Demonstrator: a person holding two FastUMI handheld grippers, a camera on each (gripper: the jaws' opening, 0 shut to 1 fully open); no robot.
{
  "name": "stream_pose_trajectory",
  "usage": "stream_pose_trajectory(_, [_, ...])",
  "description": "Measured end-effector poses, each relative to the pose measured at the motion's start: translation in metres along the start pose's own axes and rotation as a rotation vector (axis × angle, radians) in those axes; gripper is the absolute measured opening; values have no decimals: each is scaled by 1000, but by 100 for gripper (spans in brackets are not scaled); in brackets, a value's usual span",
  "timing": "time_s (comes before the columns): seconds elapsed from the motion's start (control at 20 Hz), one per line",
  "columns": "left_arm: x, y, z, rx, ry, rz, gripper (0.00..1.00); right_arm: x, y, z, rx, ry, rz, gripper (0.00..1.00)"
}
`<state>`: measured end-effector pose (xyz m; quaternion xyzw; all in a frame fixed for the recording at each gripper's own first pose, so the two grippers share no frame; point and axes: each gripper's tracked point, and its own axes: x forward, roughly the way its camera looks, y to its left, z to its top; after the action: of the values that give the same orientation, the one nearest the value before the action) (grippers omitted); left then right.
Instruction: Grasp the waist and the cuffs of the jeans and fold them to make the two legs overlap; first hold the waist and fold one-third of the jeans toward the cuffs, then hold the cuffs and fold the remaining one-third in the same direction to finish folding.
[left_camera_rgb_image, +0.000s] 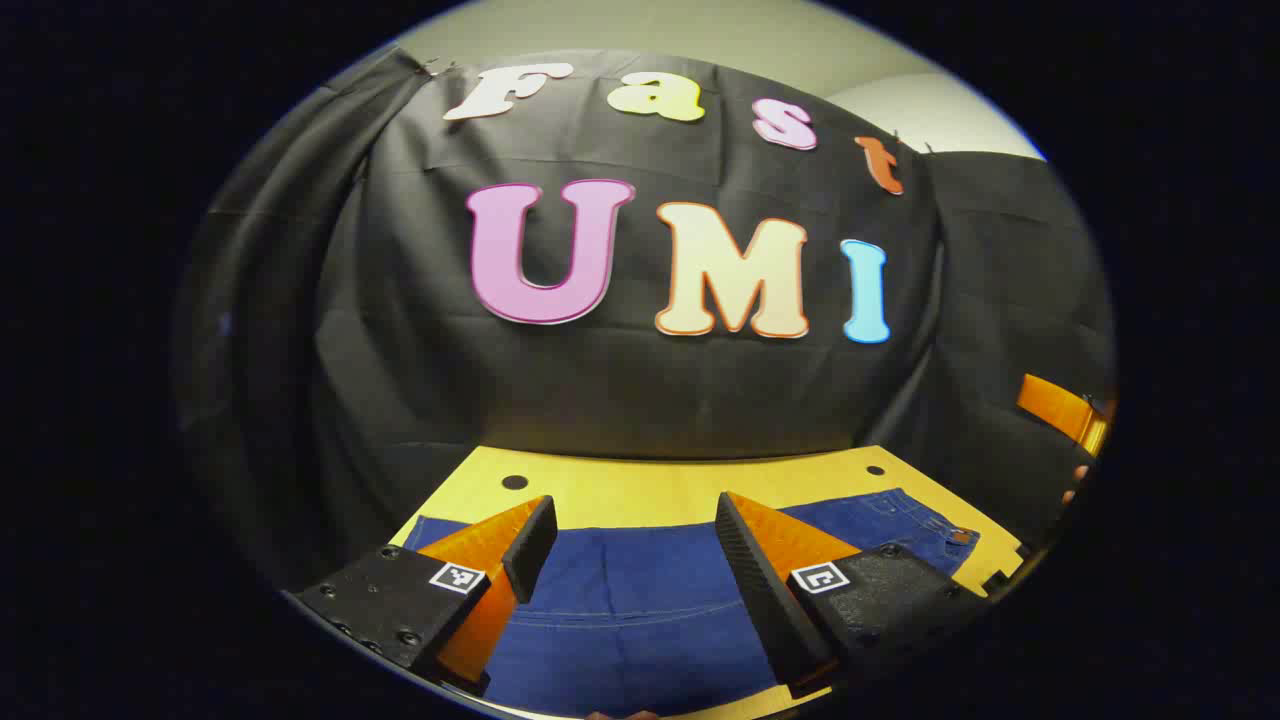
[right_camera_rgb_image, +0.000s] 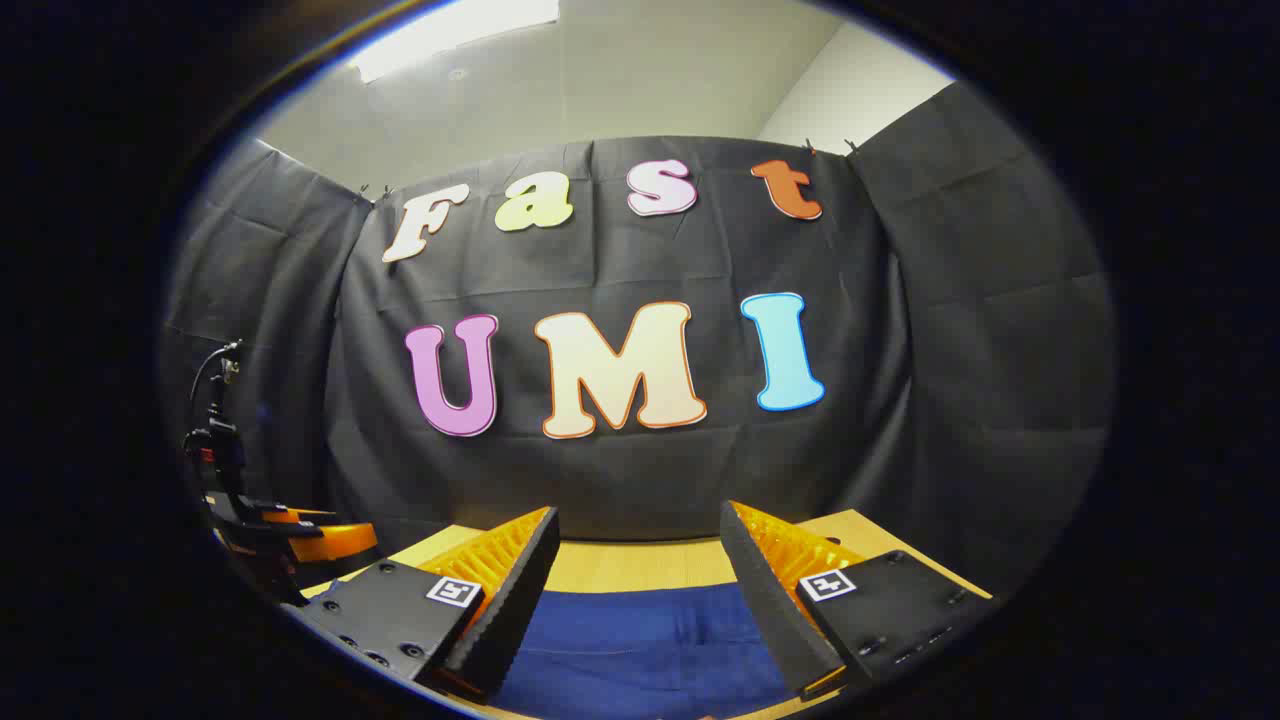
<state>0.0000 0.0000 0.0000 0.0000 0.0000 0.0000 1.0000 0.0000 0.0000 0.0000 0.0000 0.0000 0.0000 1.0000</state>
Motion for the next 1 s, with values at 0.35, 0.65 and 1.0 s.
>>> stream_pose_trajectory(0.35, [-3,18,-5,-22,3,34,95,4,-13,-1,-23,16,-37,97])
stream_pose_trajectory(0.65, [0,22,-10,-24,14,30,95,5,-6,-6,-53,26,-37,97])
stream_pose_trajectory(1.0, [2,39,-18,53,27,-25,95,0,-5,-23,-79,76,-37,99])
